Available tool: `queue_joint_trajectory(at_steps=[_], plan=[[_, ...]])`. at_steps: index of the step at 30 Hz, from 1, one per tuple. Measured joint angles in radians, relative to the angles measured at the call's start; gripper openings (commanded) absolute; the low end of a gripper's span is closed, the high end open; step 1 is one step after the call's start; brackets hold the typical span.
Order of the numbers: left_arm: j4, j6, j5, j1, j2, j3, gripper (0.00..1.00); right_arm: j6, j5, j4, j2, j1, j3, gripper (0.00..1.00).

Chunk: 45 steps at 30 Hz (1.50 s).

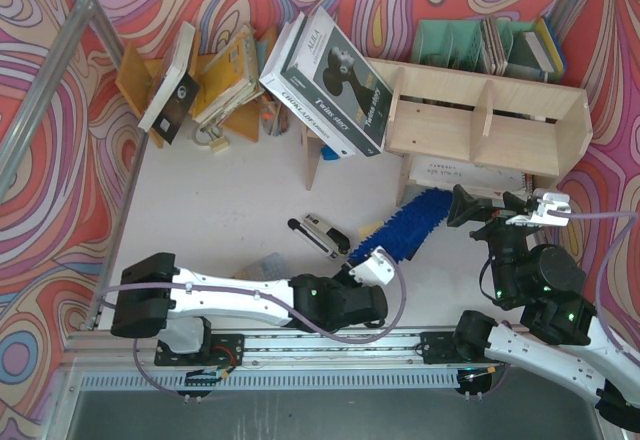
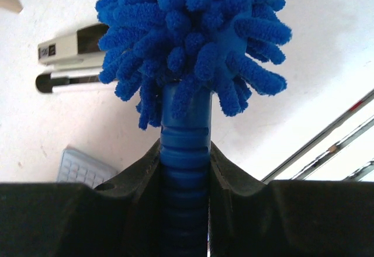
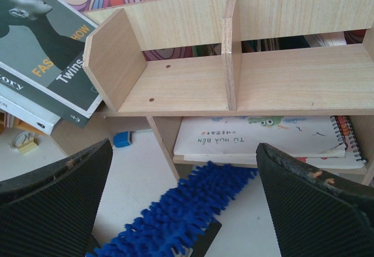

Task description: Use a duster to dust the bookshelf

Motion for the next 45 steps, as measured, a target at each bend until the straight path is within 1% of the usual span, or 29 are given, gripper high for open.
queue_joint_trajectory(at_steps=[6, 12, 19, 26, 31, 34, 36, 40, 45], plan=[[-0.055, -0.063, -0.031, 0.004, -0.072, -0.071, 0.00, 0.000, 0.000, 0.000, 0.000, 0.000, 0.000, 0.99], [-0.062, -0.059, -0.034, 0.009, -0.064, -0.061, 0.00, 0.001, 0.000, 0.000, 0.000, 0.000, 0.000, 0.99], [-0.023, 0.016, -0.013, 0.020, 0.082, 0.082, 0.00, 0.001, 0.000, -0.001, -0.006, 0.000, 0.000, 0.99], [0.036, 0.098, 0.046, 0.023, 0.225, 0.238, 0.00, 0.004, 0.000, -0.002, -0.011, 0.000, 0.000, 0.99], [0.053, 0.124, 0.080, 0.024, 0.275, 0.301, 0.00, 0.003, 0.000, -0.002, -0.012, 0.000, 0.000, 0.99], [0.059, 0.122, 0.079, 0.024, 0.272, 0.290, 0.00, 0.003, 0.000, -0.002, -0.018, 0.000, 0.000, 0.99], [0.069, 0.116, 0.075, 0.023, 0.252, 0.251, 0.00, 0.003, 0.000, -0.002, -0.021, 0.000, 0.000, 0.99], [0.054, 0.079, 0.037, 0.023, 0.151, 0.137, 0.00, 0.003, 0.000, -0.002, -0.021, 0.000, 0.000, 0.99], [-0.003, 0.010, -0.007, 0.023, -0.013, 0.012, 0.00, 0.003, 0.000, -0.002, -0.021, 0.000, 0.000, 0.99]])
